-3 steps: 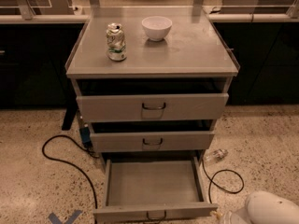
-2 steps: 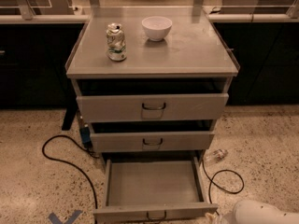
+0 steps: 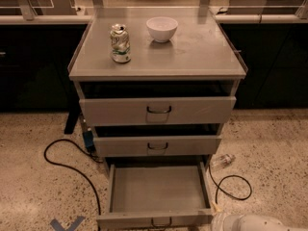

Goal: Close bottom drawer

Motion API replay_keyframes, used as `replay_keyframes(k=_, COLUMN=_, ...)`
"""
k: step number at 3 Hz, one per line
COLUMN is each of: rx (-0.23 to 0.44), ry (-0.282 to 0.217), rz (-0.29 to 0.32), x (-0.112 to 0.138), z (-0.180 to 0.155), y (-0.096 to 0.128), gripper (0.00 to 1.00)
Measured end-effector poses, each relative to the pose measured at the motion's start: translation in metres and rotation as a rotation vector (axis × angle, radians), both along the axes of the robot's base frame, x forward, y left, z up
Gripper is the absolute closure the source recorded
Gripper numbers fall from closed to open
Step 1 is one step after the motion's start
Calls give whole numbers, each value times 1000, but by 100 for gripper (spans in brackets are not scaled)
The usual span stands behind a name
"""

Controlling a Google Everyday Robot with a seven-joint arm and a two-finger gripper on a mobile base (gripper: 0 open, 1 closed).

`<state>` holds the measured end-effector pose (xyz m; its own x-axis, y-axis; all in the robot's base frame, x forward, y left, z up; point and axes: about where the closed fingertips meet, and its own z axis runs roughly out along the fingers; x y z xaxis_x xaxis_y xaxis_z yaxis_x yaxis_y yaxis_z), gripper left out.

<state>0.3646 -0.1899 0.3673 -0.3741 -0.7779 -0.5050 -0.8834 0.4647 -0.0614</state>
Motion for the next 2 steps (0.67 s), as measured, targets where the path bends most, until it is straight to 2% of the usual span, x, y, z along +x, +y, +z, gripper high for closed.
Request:
replay_keyframes(k=1, rx=9, ry=-59, rz=-35, x=13, z=5, y=-3, gripper=0)
replay_keyframes(k=2, rx=7, ry=101, rz=-80, x=6, z=-36, y=-9, gripper=0)
